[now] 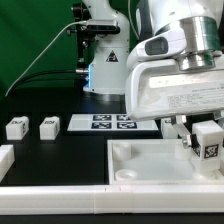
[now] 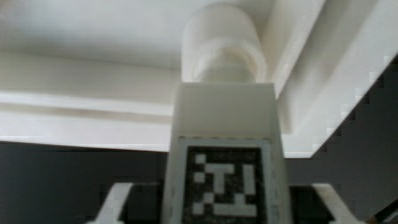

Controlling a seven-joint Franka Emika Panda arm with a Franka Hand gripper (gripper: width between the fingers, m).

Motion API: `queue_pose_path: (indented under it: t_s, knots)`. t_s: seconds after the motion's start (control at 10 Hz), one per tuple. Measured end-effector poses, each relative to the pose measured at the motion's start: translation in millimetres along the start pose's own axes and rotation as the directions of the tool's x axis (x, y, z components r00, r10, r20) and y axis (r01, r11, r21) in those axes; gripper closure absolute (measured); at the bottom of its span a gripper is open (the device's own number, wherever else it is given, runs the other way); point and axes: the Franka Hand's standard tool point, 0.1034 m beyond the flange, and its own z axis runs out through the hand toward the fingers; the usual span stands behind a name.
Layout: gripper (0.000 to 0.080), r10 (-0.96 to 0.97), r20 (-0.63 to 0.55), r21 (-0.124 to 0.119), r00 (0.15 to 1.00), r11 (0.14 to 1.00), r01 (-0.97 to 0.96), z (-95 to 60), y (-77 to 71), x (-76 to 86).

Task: Assemble one leg

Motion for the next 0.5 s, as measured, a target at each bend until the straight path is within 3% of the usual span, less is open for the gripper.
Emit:
queue_pose_path:
  t_s: [0.5]
  knots:
    - [0.0506, -0.010, -0.052, -0.009, 0.999, 1.000, 0.010, 3.5, -5.9, -5.1]
